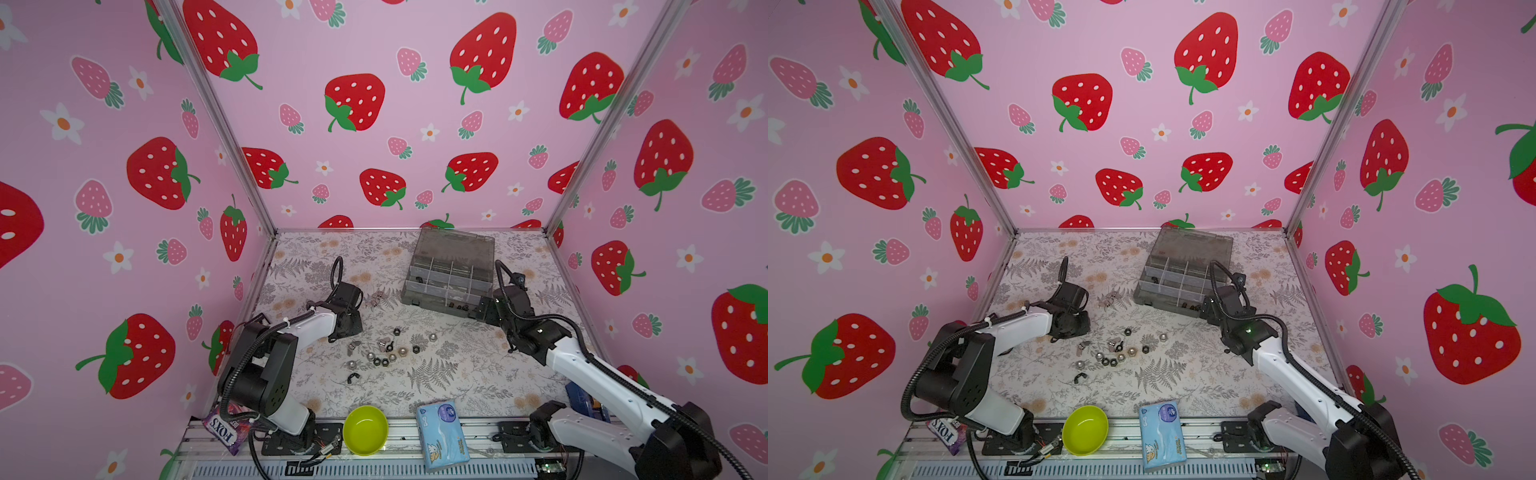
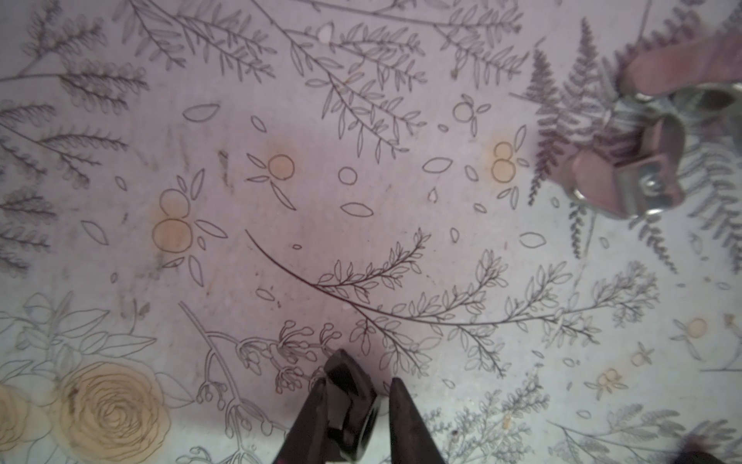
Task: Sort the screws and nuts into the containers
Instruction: 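Lift the held black wing nut with the left gripper toward the box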
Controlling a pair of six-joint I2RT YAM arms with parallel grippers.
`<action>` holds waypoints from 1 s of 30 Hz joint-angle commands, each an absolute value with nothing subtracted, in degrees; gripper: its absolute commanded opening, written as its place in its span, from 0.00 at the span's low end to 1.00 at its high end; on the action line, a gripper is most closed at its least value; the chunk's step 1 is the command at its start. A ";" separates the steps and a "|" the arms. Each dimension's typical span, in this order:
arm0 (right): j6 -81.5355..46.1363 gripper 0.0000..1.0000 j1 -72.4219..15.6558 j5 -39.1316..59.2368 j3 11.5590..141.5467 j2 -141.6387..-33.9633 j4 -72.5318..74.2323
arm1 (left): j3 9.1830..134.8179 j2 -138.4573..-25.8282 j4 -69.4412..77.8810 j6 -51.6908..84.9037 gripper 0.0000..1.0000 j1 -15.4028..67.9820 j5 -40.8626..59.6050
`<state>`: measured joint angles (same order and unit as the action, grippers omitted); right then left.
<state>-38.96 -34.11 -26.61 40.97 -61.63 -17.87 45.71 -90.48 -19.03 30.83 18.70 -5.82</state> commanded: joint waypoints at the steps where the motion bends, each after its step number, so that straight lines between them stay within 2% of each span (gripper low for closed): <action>1: -39.33 1.00 -33.84 -27.41 42.67 -62.31 -18.37 | 46.33 -91.48 -21.34 31.29 0.30 18.30 -5.71; 10: -39.38 1.00 -33.84 -27.37 42.47 -62.16 -18.33 | 48.00 -92.11 -21.99 30.94 0.32 18.35 -5.98; 27: -39.46 1.00 -33.84 -27.79 42.10 -61.92 -18.46 | 47.99 -91.23 -22.63 31.34 0.08 18.31 -6.33; 30: -39.46 1.00 -33.84 -27.85 42.01 -61.70 -18.54 | 47.82 -90.71 -22.69 31.46 0.07 18.29 -6.39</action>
